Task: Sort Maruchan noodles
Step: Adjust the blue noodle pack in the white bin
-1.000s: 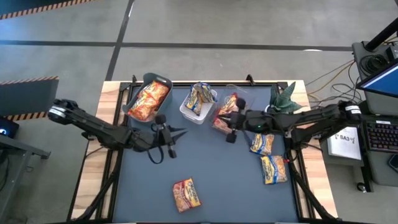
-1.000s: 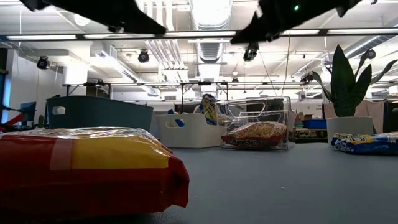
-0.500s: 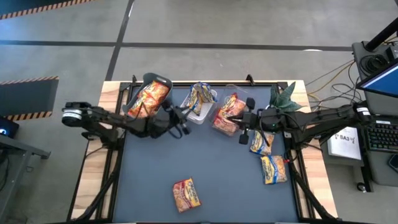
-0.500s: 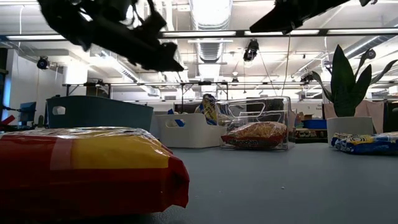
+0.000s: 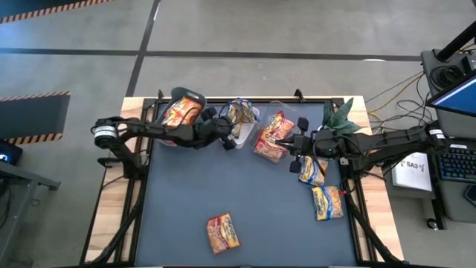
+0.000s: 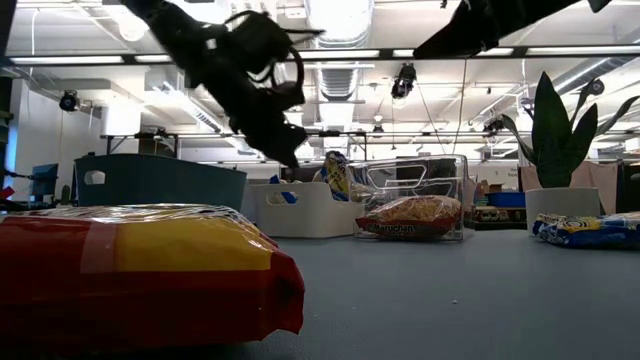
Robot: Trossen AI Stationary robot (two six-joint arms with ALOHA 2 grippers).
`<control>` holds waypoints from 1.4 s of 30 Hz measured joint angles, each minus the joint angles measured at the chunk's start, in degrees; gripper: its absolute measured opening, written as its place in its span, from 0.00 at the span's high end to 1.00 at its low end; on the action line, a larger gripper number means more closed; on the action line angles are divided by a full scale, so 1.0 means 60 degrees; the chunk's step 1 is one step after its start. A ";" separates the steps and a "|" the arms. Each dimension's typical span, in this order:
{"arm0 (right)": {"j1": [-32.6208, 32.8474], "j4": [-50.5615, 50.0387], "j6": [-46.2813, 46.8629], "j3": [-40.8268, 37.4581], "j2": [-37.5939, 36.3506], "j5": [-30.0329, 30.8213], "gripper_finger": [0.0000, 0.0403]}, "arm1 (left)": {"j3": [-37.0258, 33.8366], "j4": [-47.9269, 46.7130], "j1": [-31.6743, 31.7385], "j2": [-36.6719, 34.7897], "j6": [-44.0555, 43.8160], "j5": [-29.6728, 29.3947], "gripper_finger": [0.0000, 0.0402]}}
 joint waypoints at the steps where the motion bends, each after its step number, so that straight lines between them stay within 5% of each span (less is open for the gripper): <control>1: 0.0000 -0.0011 -0.0003 0.0000 -0.0006 0.0000 0.98 | 0.0373 -0.0912 0.0015 0.0092 -0.0335 0.0032 0.91; 8: 0.0000 -0.0053 -0.0114 0.0000 -0.0006 0.0003 0.98 | 0.2678 -0.5480 0.0232 0.0666 -0.1994 0.1207 0.91; 17: 0.0000 -0.0056 -0.0039 0.0000 -0.0006 0.0004 0.98 | 0.4158 -0.7148 0.0378 0.1306 -0.3936 0.0334 0.85; 27: 0.0000 -0.0055 0.0003 0.0000 -0.0006 0.0004 0.98 | 0.4238 -0.7519 0.0638 0.1868 -0.4983 0.0813 0.69; 42: -0.0011 -0.0050 0.0012 0.0000 -0.0006 0.0004 0.98 | 0.4638 -0.7297 0.0645 0.2060 -0.5211 0.0649 0.68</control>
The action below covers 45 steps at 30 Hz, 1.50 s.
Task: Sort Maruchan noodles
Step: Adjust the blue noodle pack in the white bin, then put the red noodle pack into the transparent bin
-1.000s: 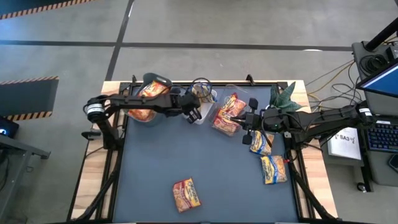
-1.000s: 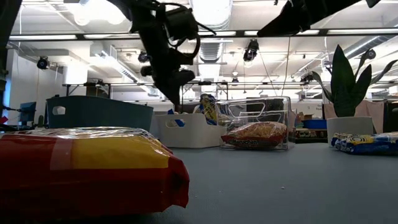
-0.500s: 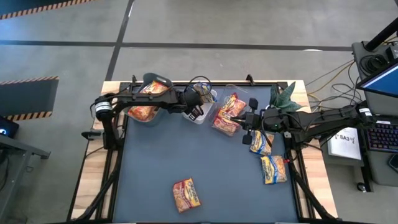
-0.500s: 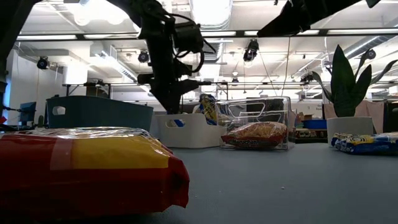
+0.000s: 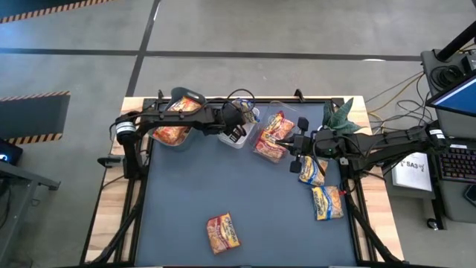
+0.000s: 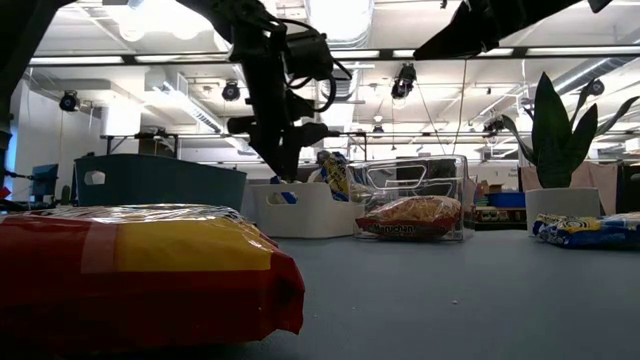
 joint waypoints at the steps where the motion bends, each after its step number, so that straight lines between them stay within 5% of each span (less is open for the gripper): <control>1: 0.0000 0.0000 0.0001 0.0000 0.0000 0.0000 0.98 | -0.0034 0.0001 0.0000 0.0000 -0.0145 -0.0041 0.68; 13: 0.0007 0.0000 0.0005 0.0000 0.0000 0.0000 0.98 | -0.0575 0.0667 0.0000 0.0000 -0.0413 -0.0088 0.71; 27: 0.0007 0.0000 0.0005 0.0000 0.0000 0.0000 0.98 | -0.0619 0.0648 -0.0004 0.0000 -0.0272 -0.0091 0.98; 41: 0.0000 0.0000 -0.0027 0.0000 0.0000 0.0004 0.98 | -0.0160 -0.0414 -0.0172 -0.0004 0.1075 -0.1869 1.00; 45: 0.0000 0.0000 -0.0035 0.0000 0.0000 0.0004 0.98 | 0.0070 -0.0544 -0.0200 -0.0018 0.1017 -0.1214 1.00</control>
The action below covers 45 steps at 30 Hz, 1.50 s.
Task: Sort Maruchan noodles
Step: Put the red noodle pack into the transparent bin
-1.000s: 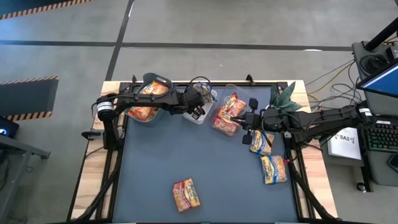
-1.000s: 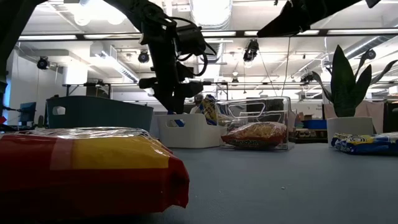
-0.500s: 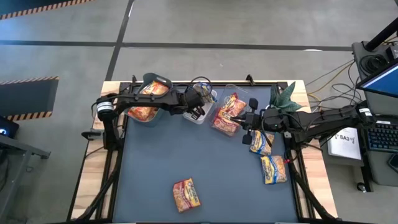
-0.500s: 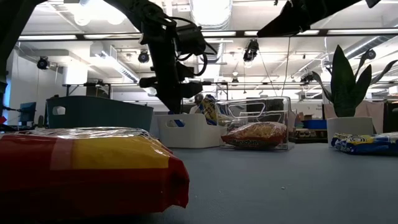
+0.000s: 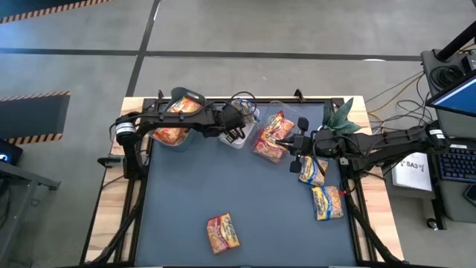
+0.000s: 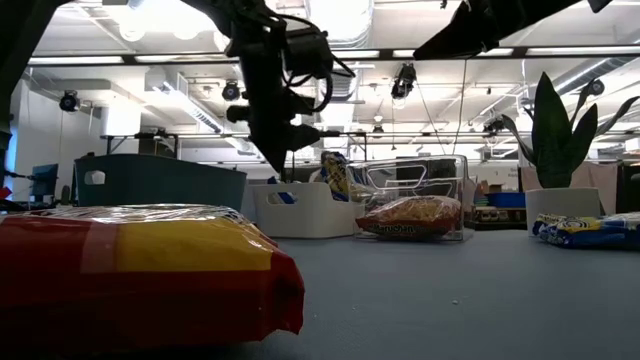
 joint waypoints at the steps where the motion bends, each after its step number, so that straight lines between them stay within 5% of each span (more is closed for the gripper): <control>1: 0.0000 0.0000 -0.0028 0.0000 0.0000 0.0000 0.98 | 0.0019 -0.0003 0.0000 0.0000 -0.0075 0.0288 1.00; 7: 0.0004 0.0000 -0.0044 0.0004 0.0000 0.0000 0.98 | 0.0025 0.0208 -0.0073 0.0000 -0.0610 0.1254 1.00; 45: 0.0007 -0.0003 0.0022 0.0007 0.0000 0.0000 0.98 | 0.0028 0.1627 -0.0069 0.0004 -0.0055 0.1702 1.00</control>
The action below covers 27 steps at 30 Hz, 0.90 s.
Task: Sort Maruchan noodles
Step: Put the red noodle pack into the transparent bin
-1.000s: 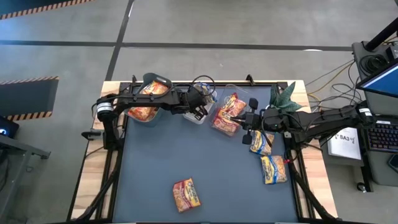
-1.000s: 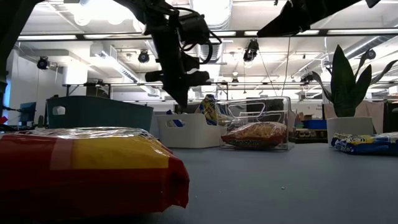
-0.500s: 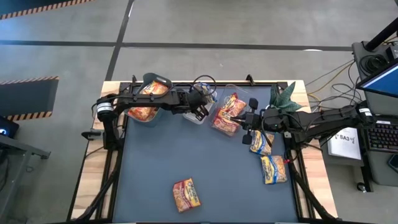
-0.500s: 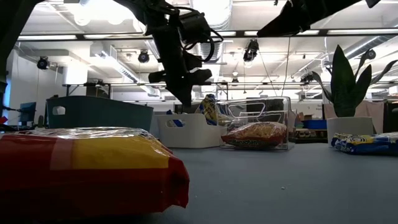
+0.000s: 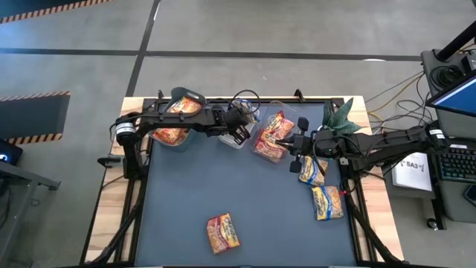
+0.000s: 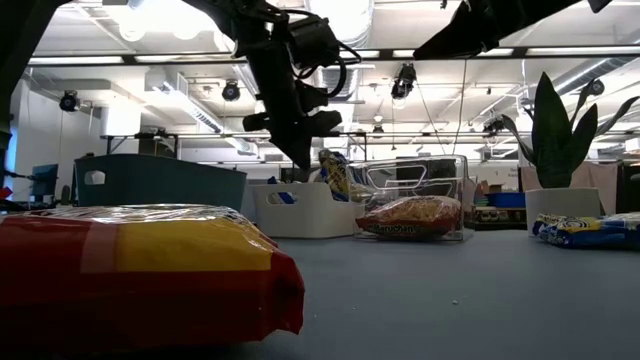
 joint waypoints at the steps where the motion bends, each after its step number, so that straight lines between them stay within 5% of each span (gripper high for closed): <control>1: 0.0000 0.0000 -0.0007 0.0000 0.0000 0.0000 0.98 | 0.0000 0.0032 0.0000 0.0000 0.0000 0.0000 1.00; 15: 0.0000 0.0000 -0.0018 0.0000 0.0000 0.0000 0.98 | -0.0004 0.1465 0.0088 0.0007 0.0025 0.0064 1.00; 21: 0.0000 -0.0004 -0.0014 0.0000 0.0000 0.0003 0.98 | -0.0128 0.0589 0.1097 0.0011 -0.1462 0.2317 1.00; 27: 0.0000 -0.0004 -0.0087 0.0000 0.0000 0.0000 0.98 | -0.0146 0.0743 0.1319 0.0018 -0.1655 0.2535 1.00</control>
